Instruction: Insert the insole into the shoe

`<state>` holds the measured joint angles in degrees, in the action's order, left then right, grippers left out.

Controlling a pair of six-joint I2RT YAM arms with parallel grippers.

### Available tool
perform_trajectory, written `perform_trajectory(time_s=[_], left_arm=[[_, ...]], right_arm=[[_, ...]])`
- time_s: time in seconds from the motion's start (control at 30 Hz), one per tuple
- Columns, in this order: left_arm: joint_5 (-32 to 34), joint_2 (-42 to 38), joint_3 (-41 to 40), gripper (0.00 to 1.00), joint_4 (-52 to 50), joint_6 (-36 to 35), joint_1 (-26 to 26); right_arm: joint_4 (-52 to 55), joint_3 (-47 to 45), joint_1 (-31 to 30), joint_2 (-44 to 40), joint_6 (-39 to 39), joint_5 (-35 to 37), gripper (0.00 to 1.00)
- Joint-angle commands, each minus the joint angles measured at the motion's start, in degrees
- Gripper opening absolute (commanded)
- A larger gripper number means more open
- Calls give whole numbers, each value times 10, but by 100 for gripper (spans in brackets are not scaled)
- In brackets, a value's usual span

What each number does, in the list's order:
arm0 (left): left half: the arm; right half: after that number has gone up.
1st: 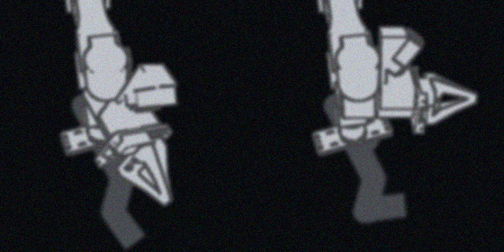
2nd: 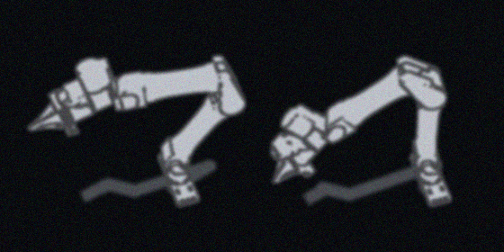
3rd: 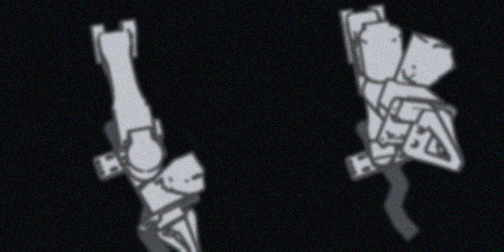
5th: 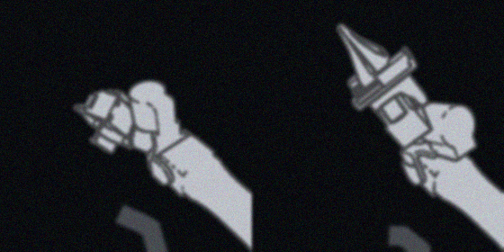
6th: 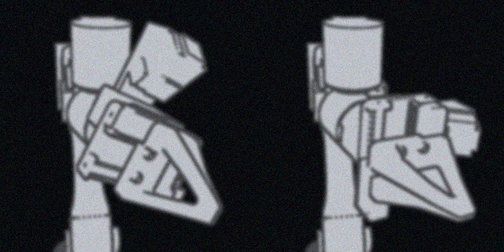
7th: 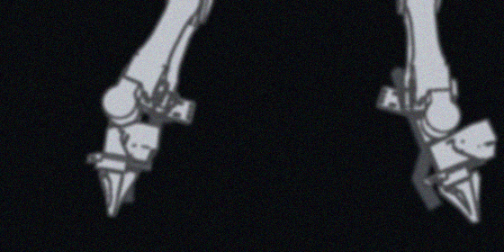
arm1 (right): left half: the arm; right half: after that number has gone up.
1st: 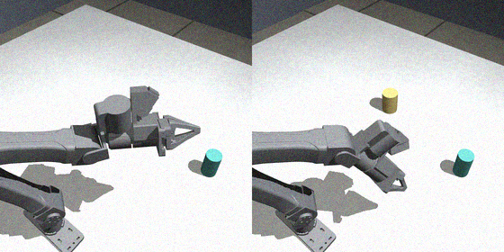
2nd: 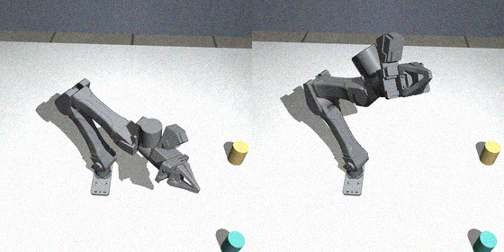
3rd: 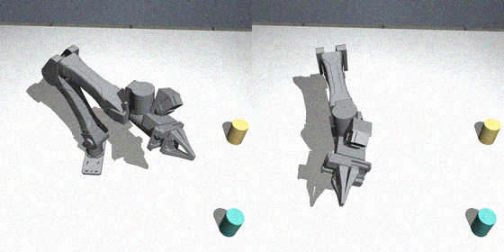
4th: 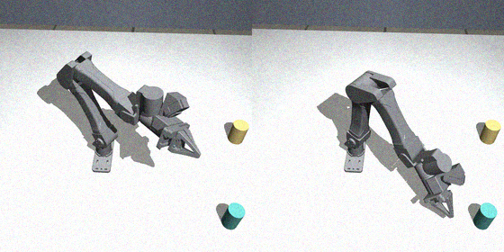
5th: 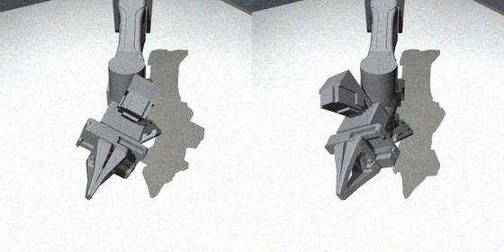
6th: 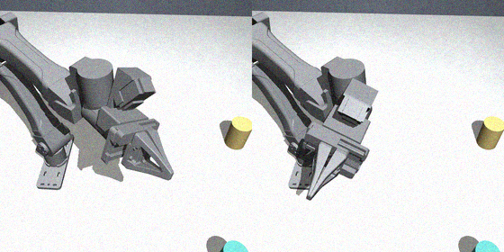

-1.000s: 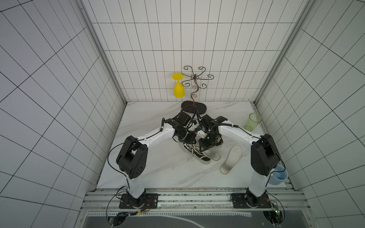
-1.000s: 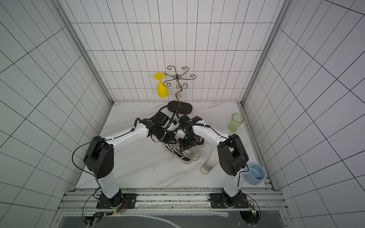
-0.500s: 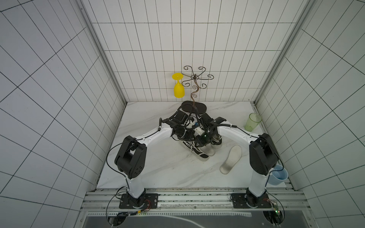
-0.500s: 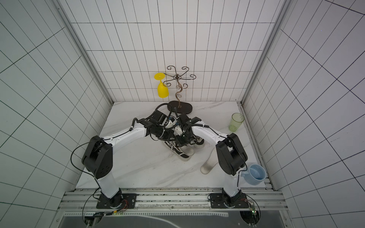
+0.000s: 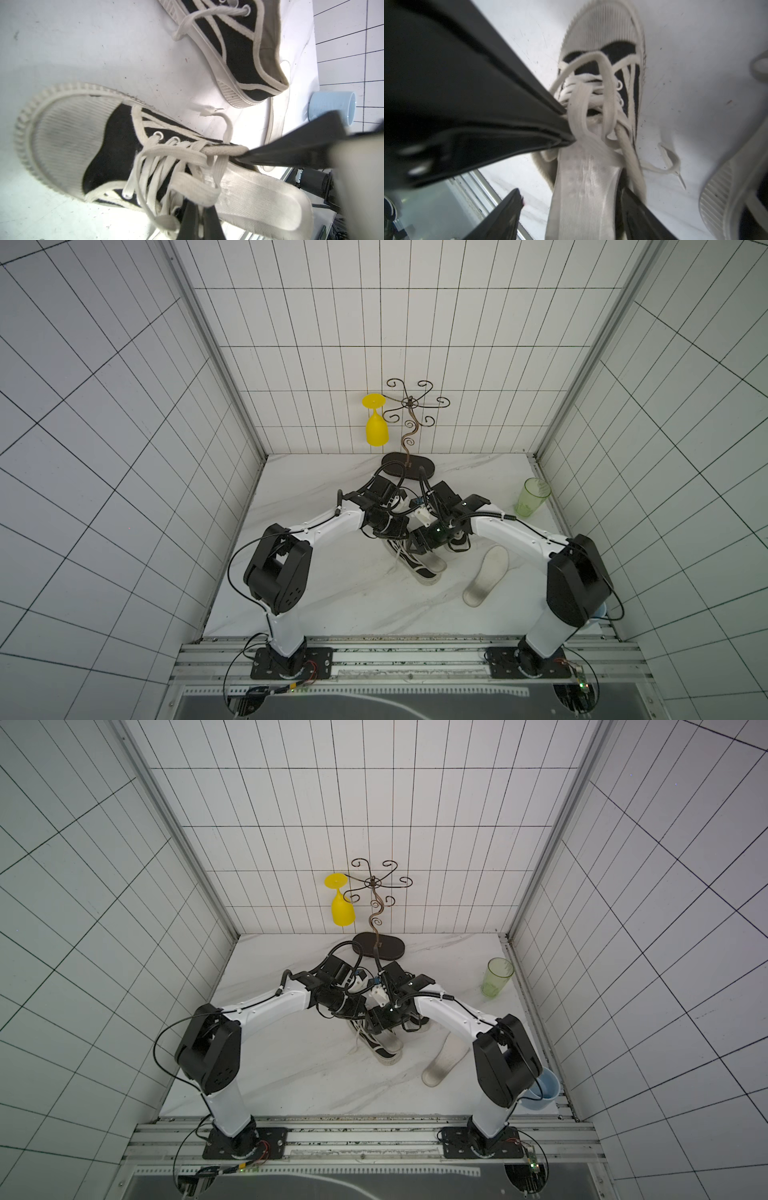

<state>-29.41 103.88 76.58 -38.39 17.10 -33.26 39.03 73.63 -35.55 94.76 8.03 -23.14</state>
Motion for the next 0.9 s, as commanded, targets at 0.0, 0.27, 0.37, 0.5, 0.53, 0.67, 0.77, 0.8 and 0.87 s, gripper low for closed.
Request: perform_trajectory(time_s=[0.0, 0.27, 0.37, 0.5, 0.53, 0.67, 0.77, 0.8, 0.87], left_arm=[[2, 3, -1, 0, 5, -7, 9], [0, -16, -32, 0, 55, 48, 21], [0, -27, -62, 0, 99, 90, 21], [12, -34, -82, 0, 121, 113, 14], [18, -36, -82, 0, 120, 115, 12], [31, -40, -79, 0, 115, 118, 6], [35, -44, -78, 0, 118, 126, 4], [37, -44, -76, 0, 117, 127, 2], [42, -46, -70, 0, 111, 125, 0]], right_arm=[[4, -31, 17, -43, 26, -19, 77], [66, -105, 44, -127, 121, -27, 67], [50, -147, 56, -146, 168, -32, 62], [15, -183, 59, -150, 209, -80, 57], [0, -192, 59, -156, 222, -94, 56], [-47, -216, 59, -174, 260, -140, 54], [-50, -232, 59, -164, 263, -160, 51], [-55, -239, 59, -162, 266, -161, 50], [-62, -243, 59, -157, 269, -164, 44]])
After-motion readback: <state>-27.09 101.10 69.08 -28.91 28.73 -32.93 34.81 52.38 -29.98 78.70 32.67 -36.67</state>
